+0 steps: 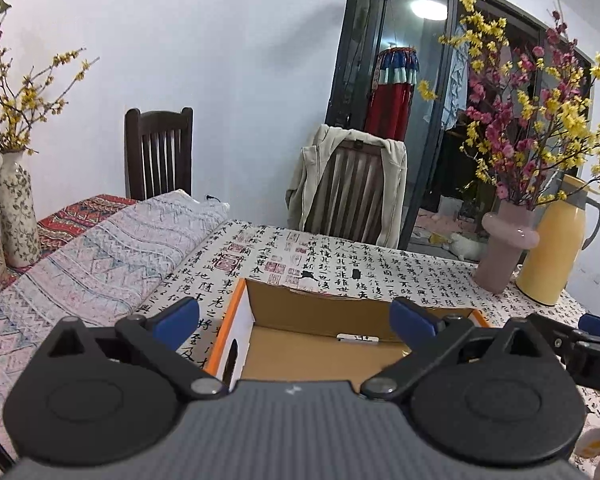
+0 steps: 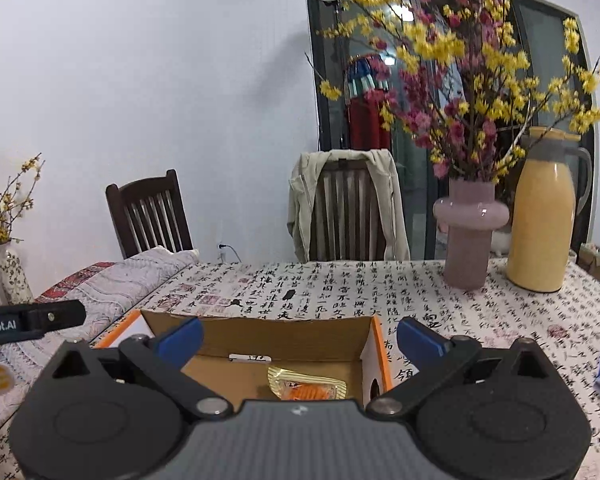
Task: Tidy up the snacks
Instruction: 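Open both grippers to drop the packets into the box, then grasp the silver foil bag with the right gripper while the left grasps a cracker packet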
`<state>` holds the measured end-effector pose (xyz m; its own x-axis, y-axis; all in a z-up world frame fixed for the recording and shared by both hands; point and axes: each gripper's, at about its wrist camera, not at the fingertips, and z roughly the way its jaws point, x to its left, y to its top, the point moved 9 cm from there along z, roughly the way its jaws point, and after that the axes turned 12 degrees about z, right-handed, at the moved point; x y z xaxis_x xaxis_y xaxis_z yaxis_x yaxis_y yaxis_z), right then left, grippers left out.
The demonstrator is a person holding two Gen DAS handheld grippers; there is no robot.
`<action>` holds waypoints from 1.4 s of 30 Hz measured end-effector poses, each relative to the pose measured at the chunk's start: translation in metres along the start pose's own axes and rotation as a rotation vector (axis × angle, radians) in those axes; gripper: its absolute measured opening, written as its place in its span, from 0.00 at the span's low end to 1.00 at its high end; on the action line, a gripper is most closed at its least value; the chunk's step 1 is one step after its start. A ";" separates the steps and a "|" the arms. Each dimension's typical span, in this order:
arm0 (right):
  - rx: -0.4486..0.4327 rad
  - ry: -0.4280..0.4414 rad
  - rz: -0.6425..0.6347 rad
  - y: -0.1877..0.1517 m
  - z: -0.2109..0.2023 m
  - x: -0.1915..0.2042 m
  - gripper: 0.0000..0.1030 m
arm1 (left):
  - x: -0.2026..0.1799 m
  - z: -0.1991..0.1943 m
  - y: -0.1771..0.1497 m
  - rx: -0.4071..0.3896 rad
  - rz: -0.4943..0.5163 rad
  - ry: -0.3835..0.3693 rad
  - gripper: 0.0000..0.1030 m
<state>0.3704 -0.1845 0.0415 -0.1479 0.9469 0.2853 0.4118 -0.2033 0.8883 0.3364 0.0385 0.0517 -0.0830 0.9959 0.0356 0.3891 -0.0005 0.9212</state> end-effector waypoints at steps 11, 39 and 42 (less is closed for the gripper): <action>-0.011 0.003 -0.026 -0.026 -0.058 0.009 1.00 | 0.007 -0.051 -0.018 -0.008 0.009 -0.020 1.00; 0.100 -0.073 -0.001 -0.171 -0.139 -0.033 1.00 | 0.036 -0.101 -0.153 0.135 0.036 -0.054 1.00; 0.120 -0.083 0.004 -0.171 -0.132 -0.036 1.00 | 0.039 -0.100 -0.153 0.139 0.027 -0.055 1.00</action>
<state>0.1866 -0.2168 -0.0737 -0.0736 0.9645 0.2535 0.5171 -0.1804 0.8367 0.1818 0.0681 -0.0490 -0.0225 0.9991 0.0346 0.5145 -0.0181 0.8573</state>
